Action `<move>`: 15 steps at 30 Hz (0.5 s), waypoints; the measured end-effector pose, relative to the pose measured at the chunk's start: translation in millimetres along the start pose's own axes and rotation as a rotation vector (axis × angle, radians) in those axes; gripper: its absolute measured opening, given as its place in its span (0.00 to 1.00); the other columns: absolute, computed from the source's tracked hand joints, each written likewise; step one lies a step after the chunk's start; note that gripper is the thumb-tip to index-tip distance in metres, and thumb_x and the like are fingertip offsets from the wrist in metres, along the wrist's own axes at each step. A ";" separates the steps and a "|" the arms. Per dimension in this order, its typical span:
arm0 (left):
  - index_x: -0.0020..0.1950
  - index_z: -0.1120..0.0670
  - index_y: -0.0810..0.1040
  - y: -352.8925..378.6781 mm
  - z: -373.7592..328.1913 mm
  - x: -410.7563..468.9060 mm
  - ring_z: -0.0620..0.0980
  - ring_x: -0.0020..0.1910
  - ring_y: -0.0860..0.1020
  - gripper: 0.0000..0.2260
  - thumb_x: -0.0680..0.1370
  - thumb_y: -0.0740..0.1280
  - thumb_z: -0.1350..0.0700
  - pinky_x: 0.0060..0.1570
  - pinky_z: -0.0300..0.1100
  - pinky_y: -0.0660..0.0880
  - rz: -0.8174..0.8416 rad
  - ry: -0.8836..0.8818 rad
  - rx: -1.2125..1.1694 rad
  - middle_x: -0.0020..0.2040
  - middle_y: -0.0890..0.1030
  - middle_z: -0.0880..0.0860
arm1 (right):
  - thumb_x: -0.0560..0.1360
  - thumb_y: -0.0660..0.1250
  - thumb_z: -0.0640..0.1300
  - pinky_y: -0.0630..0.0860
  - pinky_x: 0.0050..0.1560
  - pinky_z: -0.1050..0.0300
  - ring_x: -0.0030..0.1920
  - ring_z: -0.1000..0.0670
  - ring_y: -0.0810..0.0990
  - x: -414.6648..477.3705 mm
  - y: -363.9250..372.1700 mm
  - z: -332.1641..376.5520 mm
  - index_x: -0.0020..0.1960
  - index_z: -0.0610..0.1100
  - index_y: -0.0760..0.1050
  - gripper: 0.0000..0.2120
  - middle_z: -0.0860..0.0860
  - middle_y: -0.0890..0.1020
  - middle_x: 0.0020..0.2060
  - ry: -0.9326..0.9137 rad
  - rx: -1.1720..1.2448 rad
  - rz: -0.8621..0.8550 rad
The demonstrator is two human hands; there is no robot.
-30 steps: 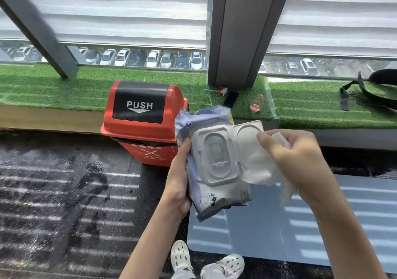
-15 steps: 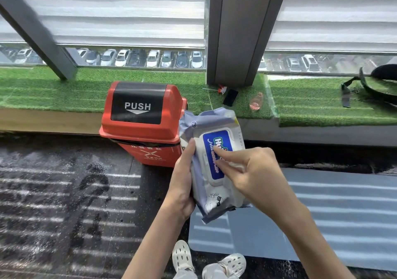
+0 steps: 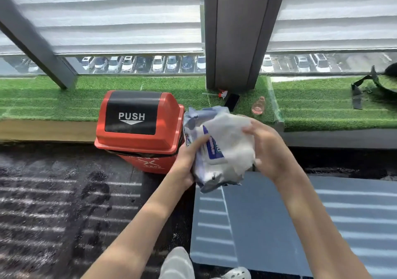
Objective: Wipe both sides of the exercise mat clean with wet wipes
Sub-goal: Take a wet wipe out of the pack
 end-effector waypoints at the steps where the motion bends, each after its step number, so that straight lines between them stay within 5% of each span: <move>1: 0.65 0.62 0.77 2.3 0.2 17.9 0.58 0.49 0.83 0.27 0.68 0.75 0.53 0.52 0.53 0.81 -0.002 -0.019 -0.004 0.55 0.83 0.61 | 0.79 0.56 0.36 0.80 0.41 0.56 0.46 0.45 0.82 12.8 -5.8 -4.7 0.59 0.38 0.76 0.13 0.43 0.83 0.46 0.054 0.101 -0.007; 4: 0.59 0.60 0.80 2.5 4.3 73.6 0.59 0.51 0.81 0.17 0.73 0.74 0.54 0.60 0.58 0.76 -0.025 -0.085 -0.034 0.57 0.82 0.62 | 0.80 0.55 0.39 0.81 0.42 0.53 0.43 0.46 0.84 46.6 -28.1 -19.5 0.57 0.36 0.75 0.13 0.43 0.84 0.43 0.147 0.347 -0.086; 6: 0.54 0.58 0.81 -6.9 7.5 117.4 0.59 0.51 0.81 0.13 0.74 0.73 0.53 0.61 0.59 0.76 -0.084 -0.116 -0.010 0.58 0.82 0.61 | 0.80 0.55 0.39 0.79 0.54 0.48 0.48 0.44 0.82 74.3 -41.5 -28.0 0.58 0.35 0.75 0.14 0.41 0.82 0.49 0.141 0.393 -0.119; 9: 0.57 0.61 0.81 -30.6 12.2 210.9 0.60 0.50 0.83 0.23 0.69 0.78 0.50 0.58 0.59 0.78 -0.205 -0.148 0.110 0.54 0.84 0.62 | 0.79 0.57 0.40 0.74 0.62 0.45 0.54 0.42 0.80 137.7 -64.0 -48.2 0.58 0.35 0.75 0.14 0.40 0.81 0.54 0.129 0.448 -0.176; 12: 0.57 0.62 0.80 -55.7 26.3 328.3 0.55 0.41 0.83 0.27 0.66 0.80 0.47 0.39 0.47 0.83 -0.251 -0.181 0.245 0.47 0.85 0.60 | 0.75 0.61 0.42 0.75 0.59 0.45 0.55 0.43 0.81 214.1 -91.9 -80.4 0.63 0.36 0.76 0.19 0.41 0.81 0.57 0.095 0.512 -0.223; 15: 0.61 0.62 0.78 -79.1 41.3 456.5 0.57 0.45 0.85 0.36 0.61 0.82 0.43 0.47 0.55 0.82 -0.232 -0.169 0.324 0.49 0.85 0.59 | 0.73 0.61 0.42 0.75 0.59 0.48 0.55 0.44 0.82 294.4 -121.5 -118.5 0.59 0.37 0.79 0.18 0.41 0.81 0.58 0.069 0.582 -0.240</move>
Point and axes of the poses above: each hand's wrist, its own x-axis towards the middle knuckle, its own y-axis out of the palm, z = x × y, the point moved 10 cm from there along x, towards the middle knuckle
